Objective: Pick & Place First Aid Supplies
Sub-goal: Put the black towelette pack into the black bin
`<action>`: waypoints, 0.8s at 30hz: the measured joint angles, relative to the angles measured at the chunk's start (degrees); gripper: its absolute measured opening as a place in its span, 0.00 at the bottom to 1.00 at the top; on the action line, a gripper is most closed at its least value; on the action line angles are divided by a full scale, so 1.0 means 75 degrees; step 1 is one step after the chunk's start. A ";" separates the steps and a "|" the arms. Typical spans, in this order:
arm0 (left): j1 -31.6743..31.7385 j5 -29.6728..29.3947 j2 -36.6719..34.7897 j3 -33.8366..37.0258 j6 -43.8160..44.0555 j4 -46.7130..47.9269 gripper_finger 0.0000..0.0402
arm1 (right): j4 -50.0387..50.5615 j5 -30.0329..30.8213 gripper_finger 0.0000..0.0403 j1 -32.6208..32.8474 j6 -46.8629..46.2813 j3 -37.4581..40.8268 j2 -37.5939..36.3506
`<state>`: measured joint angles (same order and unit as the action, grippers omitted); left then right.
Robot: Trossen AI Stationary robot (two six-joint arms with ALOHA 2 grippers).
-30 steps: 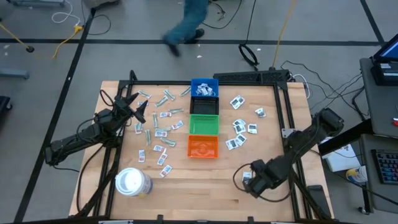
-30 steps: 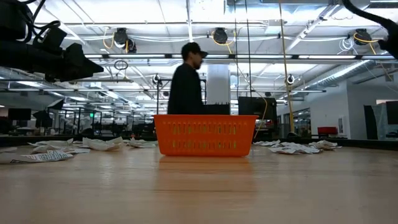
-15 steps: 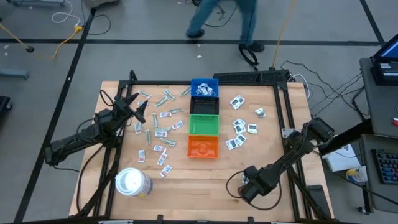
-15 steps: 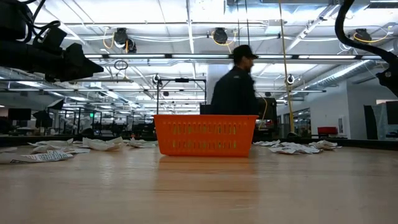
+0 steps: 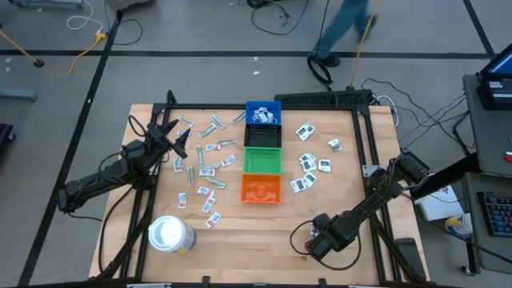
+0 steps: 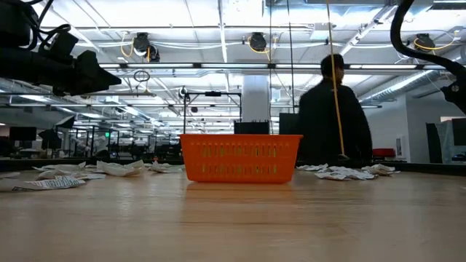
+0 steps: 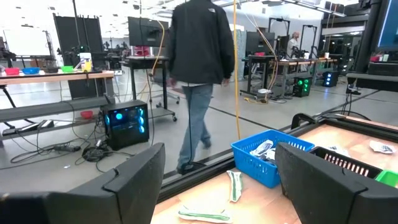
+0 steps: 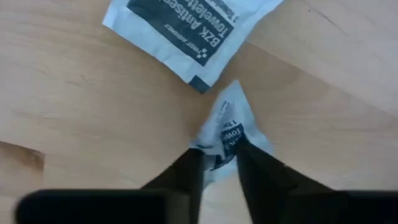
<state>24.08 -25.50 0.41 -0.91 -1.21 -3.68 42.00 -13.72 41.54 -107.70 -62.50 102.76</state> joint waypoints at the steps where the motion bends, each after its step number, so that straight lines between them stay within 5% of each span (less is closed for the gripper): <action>1: 0.0002 0.0000 0.0002 -0.0003 -0.0002 0.0001 0.76 | 0.0011 -0.0003 0.14 0.0003 0.0000 0.0005 -0.0016; 6: 0.0003 -0.0003 0.0001 -0.0003 -0.0003 0.0003 0.76 | 0.0196 0.0049 0.02 0.0008 0.0072 0.0043 -0.0267; 24: 0.0003 -0.0003 0.0002 -0.0003 0.0000 0.0003 0.76 | 0.4065 0.0390 0.03 -0.1748 0.1946 0.0032 -0.2654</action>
<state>24.10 -25.52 0.42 -0.93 -1.22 -3.66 72.50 -10.79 28.43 -93.11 -62.26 82.86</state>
